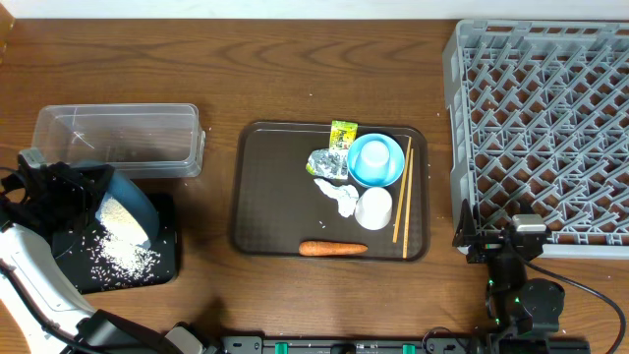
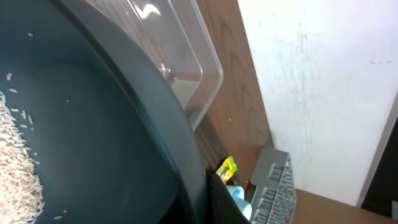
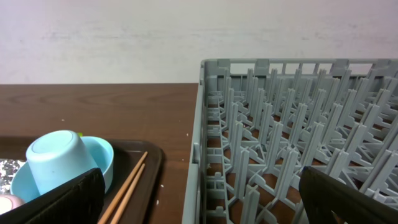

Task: Sort waste into correct bins and load items into the dishwasher rack
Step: 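Tilt the blue plate to pour rice onto the black tray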

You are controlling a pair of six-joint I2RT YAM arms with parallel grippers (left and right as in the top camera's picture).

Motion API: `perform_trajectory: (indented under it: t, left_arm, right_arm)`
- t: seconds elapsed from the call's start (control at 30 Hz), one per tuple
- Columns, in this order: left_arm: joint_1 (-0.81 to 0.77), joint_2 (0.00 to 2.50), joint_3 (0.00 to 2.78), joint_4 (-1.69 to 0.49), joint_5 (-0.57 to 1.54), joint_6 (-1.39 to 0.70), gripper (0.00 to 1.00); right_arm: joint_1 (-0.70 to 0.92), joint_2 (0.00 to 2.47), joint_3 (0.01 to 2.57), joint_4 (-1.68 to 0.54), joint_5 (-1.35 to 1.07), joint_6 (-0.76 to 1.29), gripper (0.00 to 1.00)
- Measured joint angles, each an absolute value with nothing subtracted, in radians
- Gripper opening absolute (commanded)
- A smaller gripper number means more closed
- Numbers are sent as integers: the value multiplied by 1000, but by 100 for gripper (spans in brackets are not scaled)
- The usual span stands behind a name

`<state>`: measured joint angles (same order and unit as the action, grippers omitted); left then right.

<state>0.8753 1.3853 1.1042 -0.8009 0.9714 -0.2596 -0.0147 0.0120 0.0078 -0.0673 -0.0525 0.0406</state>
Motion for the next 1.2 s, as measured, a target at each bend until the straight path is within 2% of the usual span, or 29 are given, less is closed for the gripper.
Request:
perform_trajectory:
  t: [0.47,1.2]
  left_arm:
    - [888,1385,1104,-813,1015,-246,6]
    - [1002,1385,1102,-853,1152,-182,6]
  right_arm:
    - [-15,12,8,-67,-53,41,99]
    - [-15,12,8,-67,-52,41,99]
